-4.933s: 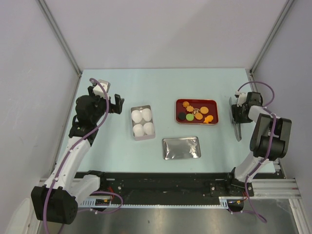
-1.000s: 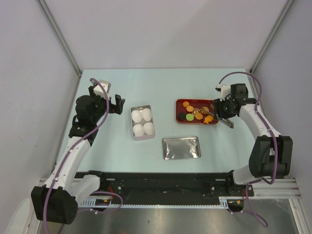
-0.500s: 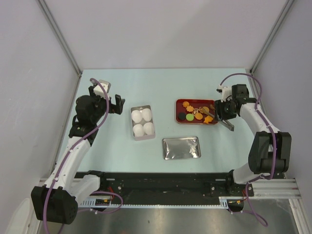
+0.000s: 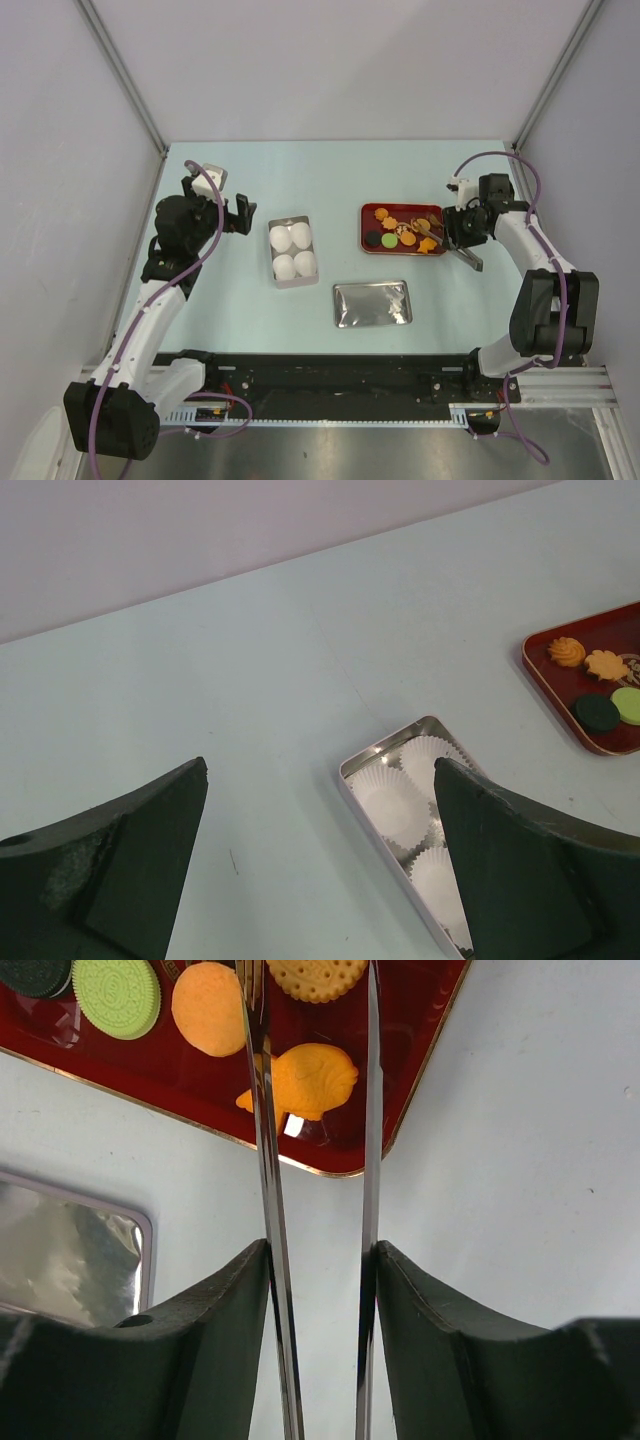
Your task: Pack the cookies
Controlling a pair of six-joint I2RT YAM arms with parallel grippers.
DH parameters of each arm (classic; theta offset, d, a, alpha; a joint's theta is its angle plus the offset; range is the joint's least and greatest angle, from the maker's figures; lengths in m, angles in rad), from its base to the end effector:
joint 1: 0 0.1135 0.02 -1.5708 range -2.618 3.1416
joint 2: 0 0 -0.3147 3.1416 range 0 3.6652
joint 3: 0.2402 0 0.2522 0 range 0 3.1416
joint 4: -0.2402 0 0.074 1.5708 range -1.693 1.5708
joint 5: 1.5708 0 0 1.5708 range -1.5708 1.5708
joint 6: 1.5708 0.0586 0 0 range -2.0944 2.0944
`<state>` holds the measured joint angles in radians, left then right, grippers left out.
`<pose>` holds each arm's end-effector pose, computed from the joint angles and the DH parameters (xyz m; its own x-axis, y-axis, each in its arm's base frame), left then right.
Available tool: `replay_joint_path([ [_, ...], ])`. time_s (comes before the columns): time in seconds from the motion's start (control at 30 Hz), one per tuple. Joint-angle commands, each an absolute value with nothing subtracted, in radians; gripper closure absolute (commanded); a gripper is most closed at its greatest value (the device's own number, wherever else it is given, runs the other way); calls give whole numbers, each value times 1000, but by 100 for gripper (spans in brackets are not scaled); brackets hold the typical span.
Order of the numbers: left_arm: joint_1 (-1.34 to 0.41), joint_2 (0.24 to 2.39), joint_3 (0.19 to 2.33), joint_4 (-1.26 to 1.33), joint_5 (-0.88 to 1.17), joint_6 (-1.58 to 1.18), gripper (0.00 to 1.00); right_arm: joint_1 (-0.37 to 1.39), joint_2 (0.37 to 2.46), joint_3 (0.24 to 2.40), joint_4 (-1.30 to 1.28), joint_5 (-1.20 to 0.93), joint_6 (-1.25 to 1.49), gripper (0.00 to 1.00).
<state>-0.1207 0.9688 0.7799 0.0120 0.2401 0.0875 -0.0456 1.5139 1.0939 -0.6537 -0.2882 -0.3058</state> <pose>0.2192 -0.0406 0.3628 -0.1435 0.1029 -0.9843 0.3633 0.9306 0.0443 0.3128 0.0024 0.2682 -0.8097 -0.2520 -0.5300 -0.3518 0.9313 0.0947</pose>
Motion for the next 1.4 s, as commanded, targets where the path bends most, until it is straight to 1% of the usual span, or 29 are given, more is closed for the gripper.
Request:
replay_joint_path([
  [0.0,-126,966,816,25,261,94,0,-51,1502,1098,-661,-304,-322,50],
  [0.2,-126,966,816,26,261,95,0,-51,1499,1098,-661,-305,-327,57],
  [0.33,-126,968,816,25,262,95,0,-43,1482,1098,-650,-305,-322,63],
  [0.47,-126,969,819,25,262,94,0,-40,1453,1101,-640,-305,-316,67],
  [1.1,-126,979,821,25,267,97,0,-3,1355,1172,-637,-330,-275,68],
  [1.37,-126,974,819,21,264,100,0,107,1338,1224,-634,-364,-242,67],
])
